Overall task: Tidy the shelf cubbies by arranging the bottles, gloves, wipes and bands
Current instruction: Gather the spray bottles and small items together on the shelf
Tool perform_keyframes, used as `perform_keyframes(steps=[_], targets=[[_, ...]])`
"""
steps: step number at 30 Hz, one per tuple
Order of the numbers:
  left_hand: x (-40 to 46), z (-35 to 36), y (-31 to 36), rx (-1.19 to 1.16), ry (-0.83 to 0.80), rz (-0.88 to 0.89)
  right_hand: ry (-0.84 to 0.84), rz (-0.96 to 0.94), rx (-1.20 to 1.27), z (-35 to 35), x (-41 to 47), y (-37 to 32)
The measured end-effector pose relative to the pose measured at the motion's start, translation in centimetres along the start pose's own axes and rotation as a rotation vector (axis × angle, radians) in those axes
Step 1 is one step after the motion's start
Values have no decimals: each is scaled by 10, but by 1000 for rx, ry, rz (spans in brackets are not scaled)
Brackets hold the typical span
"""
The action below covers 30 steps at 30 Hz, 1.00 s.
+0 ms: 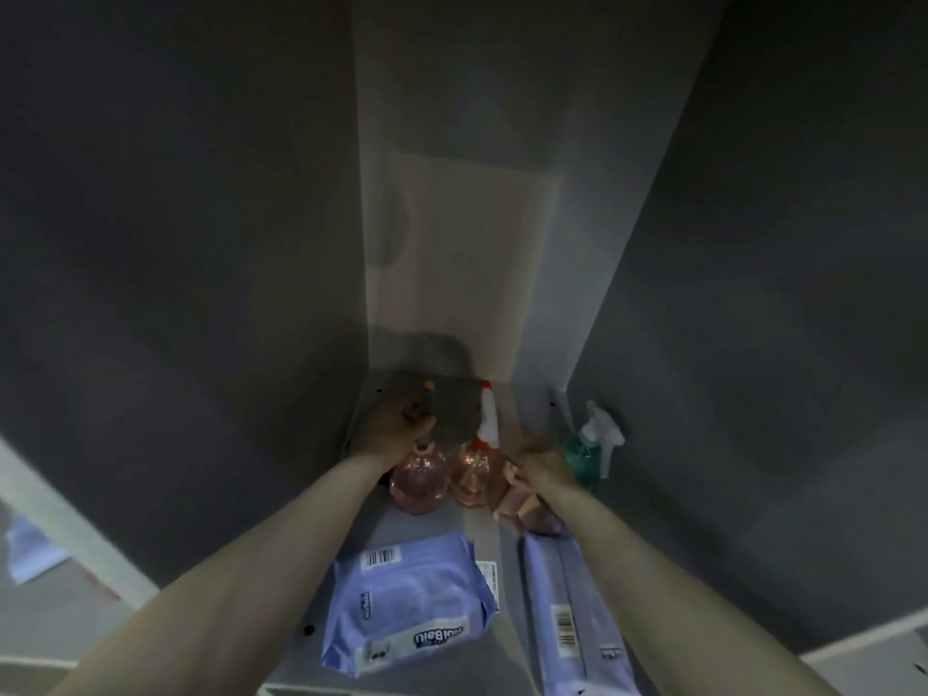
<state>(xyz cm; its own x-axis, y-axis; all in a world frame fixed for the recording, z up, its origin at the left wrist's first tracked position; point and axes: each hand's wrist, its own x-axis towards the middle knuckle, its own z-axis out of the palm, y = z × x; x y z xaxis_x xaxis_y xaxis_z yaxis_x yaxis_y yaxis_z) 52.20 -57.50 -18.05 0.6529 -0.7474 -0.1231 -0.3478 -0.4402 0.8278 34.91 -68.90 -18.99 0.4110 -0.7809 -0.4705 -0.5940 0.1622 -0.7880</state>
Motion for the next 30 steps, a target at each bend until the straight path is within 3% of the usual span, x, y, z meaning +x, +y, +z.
perform_keyframes(steps=[3, 6, 8, 12, 14, 16, 20, 22, 26, 30], targets=[[-2, -1, 0, 42, 4, 71, -41, -54, -215, 7, 6, 29], [-1, -1, -1, -68, -41, 73, -85, -210, -392, 18, 27, 57], [2, -1, -3, -123, -41, 75, -77, -197, -482, 15, 11, 51], [5, 0, -6, -235, -57, 33, -58, -223, -1005, 12, 17, 63], [3, 0, -5, -306, -70, 3, -49, -173, -1374, 7, 13, 57], [2, 2, -4, -335, -73, -21, -89, -109, -1570, -1, 12, 56], [0, 2, 0, -329, -57, -67, -93, -29, -1426, -22, 15, 53], [2, 3, 0, -313, -63, -90, -24, -92, -1211, -25, 15, 41], [6, 5, 4, -211, -49, -150, 23, -271, -541, -11, 14, -1], [-1, 7, 8, -138, -62, -221, -86, -327, -356, 13, 6, -22]])
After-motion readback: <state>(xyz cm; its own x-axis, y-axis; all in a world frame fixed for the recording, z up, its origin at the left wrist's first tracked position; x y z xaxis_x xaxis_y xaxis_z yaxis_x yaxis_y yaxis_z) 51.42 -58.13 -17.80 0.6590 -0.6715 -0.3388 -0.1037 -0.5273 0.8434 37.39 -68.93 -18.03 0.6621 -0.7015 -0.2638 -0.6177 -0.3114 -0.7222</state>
